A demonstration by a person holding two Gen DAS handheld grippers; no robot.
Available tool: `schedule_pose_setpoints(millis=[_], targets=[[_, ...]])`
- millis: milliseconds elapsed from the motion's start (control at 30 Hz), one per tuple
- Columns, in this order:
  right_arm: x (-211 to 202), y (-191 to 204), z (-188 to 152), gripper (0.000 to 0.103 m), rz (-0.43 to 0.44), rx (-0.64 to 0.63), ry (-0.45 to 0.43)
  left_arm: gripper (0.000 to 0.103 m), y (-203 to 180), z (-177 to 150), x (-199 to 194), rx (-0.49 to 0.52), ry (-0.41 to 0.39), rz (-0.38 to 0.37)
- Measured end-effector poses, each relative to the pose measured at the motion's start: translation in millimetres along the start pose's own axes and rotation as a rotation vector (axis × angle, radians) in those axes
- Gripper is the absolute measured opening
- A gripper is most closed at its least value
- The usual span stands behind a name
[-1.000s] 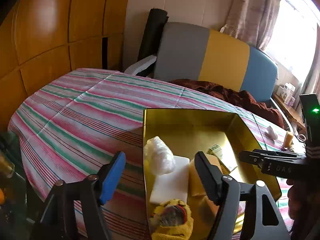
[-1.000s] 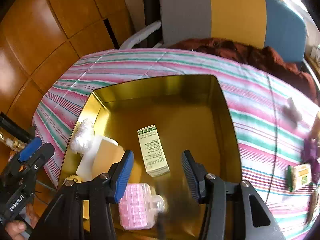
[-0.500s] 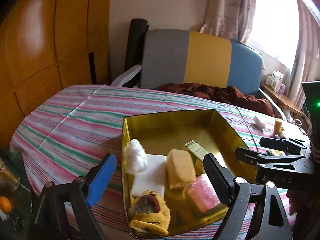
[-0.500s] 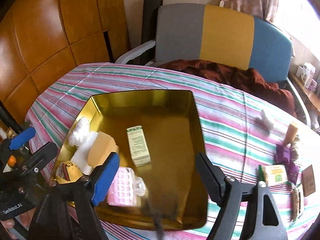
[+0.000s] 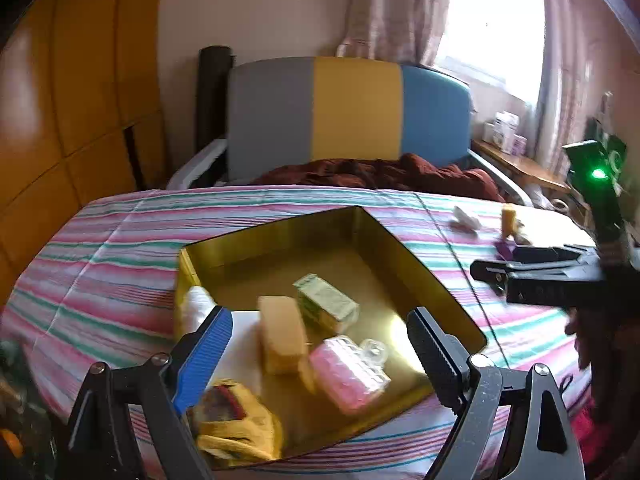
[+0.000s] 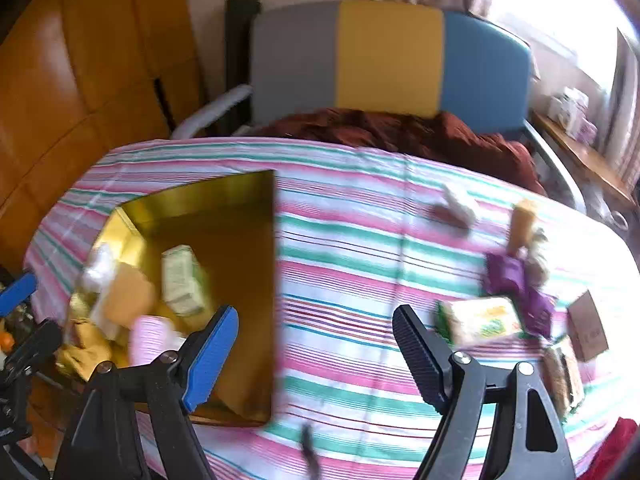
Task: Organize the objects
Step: 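Withdraw both tools from the tray back toward the remaining items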
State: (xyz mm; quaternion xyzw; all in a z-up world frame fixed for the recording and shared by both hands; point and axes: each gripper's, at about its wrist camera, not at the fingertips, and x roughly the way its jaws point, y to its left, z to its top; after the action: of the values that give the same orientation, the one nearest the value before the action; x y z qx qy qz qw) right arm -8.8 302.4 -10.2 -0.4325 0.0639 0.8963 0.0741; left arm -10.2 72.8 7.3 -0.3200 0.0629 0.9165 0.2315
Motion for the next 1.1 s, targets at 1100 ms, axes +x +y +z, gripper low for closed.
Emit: schedule_pose_setpoints(millis=[1100], targets=[[-8,-285,-56,0.081,-0.196,0.723,0.019,0.090,-186,26,81,0.364,0.167,-0.318]])
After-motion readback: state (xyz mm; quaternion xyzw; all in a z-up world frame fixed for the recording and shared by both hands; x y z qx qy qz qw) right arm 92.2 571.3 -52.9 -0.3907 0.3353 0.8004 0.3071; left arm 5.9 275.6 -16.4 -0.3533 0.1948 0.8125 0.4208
